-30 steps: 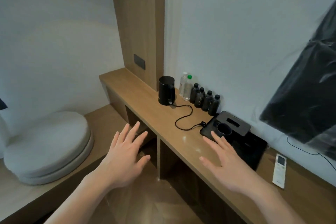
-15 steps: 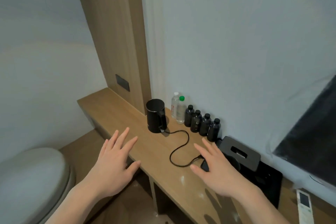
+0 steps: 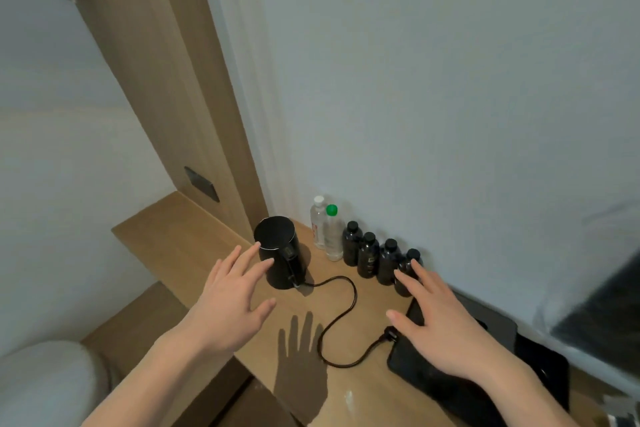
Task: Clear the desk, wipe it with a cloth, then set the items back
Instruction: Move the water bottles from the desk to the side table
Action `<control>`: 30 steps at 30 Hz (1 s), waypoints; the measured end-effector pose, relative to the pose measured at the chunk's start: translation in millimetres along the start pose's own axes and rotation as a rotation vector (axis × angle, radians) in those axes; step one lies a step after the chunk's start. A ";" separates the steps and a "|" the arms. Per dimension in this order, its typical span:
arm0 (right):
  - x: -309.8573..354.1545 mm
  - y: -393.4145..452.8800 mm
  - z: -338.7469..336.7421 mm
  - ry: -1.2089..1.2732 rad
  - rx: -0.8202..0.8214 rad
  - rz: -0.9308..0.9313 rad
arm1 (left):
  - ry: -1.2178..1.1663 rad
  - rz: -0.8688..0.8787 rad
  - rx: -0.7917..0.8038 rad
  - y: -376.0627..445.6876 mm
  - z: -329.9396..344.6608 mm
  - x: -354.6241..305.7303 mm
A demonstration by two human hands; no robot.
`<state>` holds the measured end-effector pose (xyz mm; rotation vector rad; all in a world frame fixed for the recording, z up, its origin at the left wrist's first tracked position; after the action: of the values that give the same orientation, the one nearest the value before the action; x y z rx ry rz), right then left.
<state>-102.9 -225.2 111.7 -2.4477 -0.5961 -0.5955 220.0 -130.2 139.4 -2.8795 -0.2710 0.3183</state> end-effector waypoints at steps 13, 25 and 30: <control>27.2 82.6 -21.4 0.057 -0.069 0.137 | 0.017 0.252 0.098 185.4 -32.0 14.0; 85.8 218.4 2.0 0.107 -0.055 0.253 | 0.020 0.380 0.261 297.2 -21.6 77.2; 94.9 256.0 -0.5 0.063 -0.095 0.282 | 0.023 0.432 0.315 343.5 -11.1 67.6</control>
<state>107.4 -391.4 59.7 -2.5294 -0.1954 -0.5931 341.3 -446.9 51.9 -2.5995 0.3797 0.3626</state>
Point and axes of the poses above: each hand's wrist, its own y-axis towards the middle knuckle, its own z-axis out of the palm, x = y × z, the point moved 2 cm from there along y, towards the middle knuckle, and after that the axes turned 9 degrees about x, right-handed, at the moved point
